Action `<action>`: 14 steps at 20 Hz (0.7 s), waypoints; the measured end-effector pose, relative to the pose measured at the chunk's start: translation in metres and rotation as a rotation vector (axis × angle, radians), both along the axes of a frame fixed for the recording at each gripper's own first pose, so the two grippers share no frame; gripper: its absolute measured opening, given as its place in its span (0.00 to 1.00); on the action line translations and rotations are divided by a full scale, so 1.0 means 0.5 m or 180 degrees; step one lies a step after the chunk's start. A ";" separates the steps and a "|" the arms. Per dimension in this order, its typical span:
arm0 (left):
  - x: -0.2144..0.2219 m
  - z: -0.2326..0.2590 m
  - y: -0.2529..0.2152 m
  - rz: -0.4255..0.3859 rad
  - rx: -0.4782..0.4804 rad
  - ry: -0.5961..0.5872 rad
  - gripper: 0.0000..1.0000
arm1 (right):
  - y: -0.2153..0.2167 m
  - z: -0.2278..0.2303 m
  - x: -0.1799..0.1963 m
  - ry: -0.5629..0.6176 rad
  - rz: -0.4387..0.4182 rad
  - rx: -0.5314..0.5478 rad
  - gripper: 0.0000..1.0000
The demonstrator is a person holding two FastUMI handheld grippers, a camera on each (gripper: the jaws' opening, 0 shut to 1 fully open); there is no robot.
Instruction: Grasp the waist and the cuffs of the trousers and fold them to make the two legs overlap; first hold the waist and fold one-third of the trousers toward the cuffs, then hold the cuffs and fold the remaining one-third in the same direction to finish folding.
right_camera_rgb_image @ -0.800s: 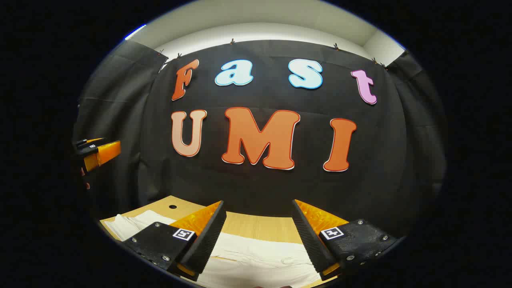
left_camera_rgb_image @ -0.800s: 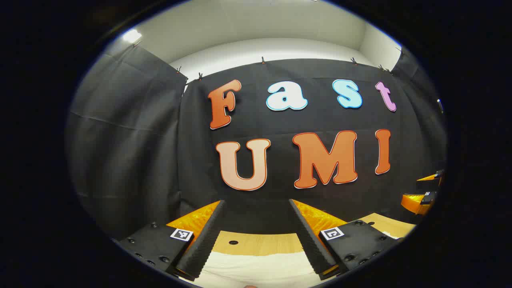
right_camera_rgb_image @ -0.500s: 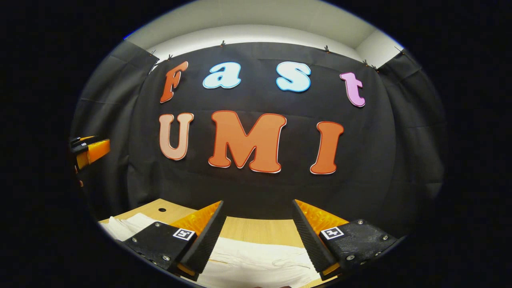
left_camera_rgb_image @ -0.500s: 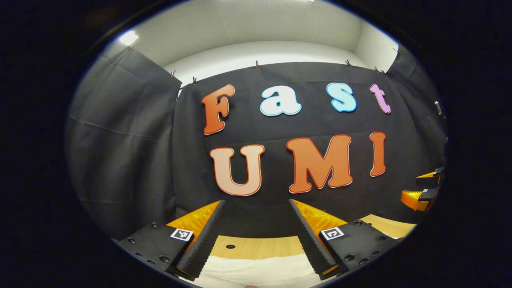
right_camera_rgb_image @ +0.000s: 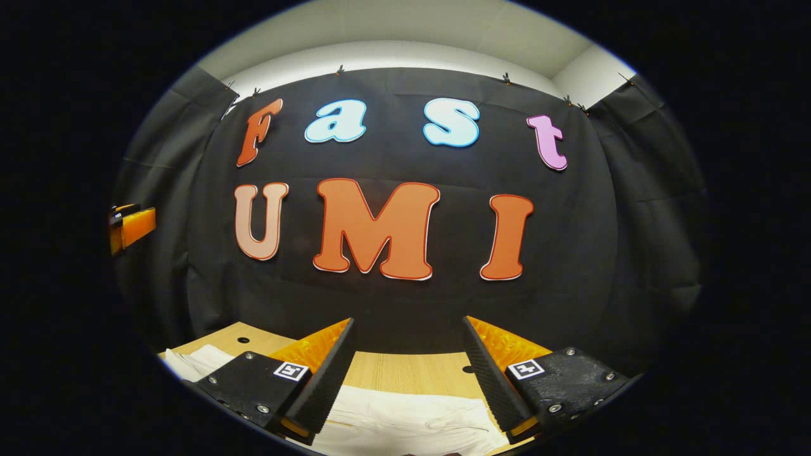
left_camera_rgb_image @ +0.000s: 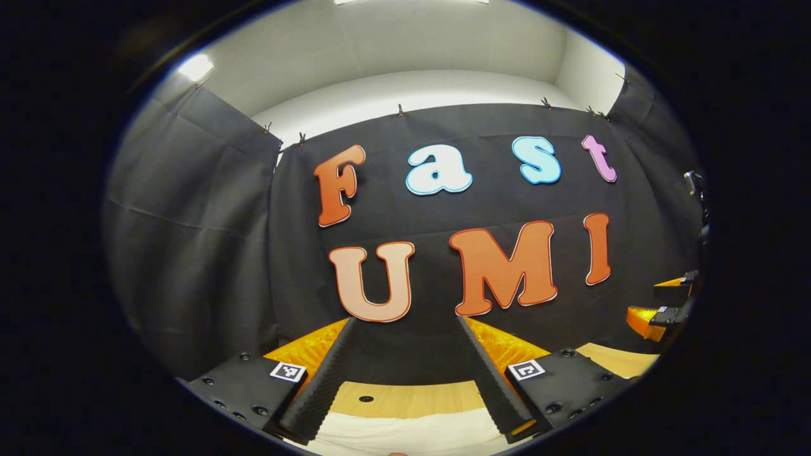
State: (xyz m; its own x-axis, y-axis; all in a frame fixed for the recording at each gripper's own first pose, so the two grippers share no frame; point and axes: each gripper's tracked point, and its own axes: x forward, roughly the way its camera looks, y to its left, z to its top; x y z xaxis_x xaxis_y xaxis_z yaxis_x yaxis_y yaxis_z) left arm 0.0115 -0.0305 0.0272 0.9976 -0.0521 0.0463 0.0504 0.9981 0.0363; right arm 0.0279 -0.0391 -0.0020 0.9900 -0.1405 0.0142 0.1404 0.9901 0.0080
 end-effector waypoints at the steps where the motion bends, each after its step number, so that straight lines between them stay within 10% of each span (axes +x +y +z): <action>1: 0.004 -0.016 -0.002 -0.0005 0.0007 0.0043 1.00 | -0.010 -0.015 -0.001 0.0072 -0.0023 -0.0013 1.00; 14: -0.004 -0.279 0.139 0.0382 0.0181 0.1092 1.00 | -0.197 -0.269 -0.077 0.1270 -0.0595 0.0643 0.99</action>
State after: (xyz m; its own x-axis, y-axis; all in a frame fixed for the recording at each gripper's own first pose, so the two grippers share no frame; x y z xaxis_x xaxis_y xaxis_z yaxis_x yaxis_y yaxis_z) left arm 0.0096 0.0391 -0.1123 0.9537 0.0733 -0.2917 -0.0479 0.9945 0.0933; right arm -0.0104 -0.1374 -0.1365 0.8701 -0.2774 -0.4073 0.3470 0.9318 0.1068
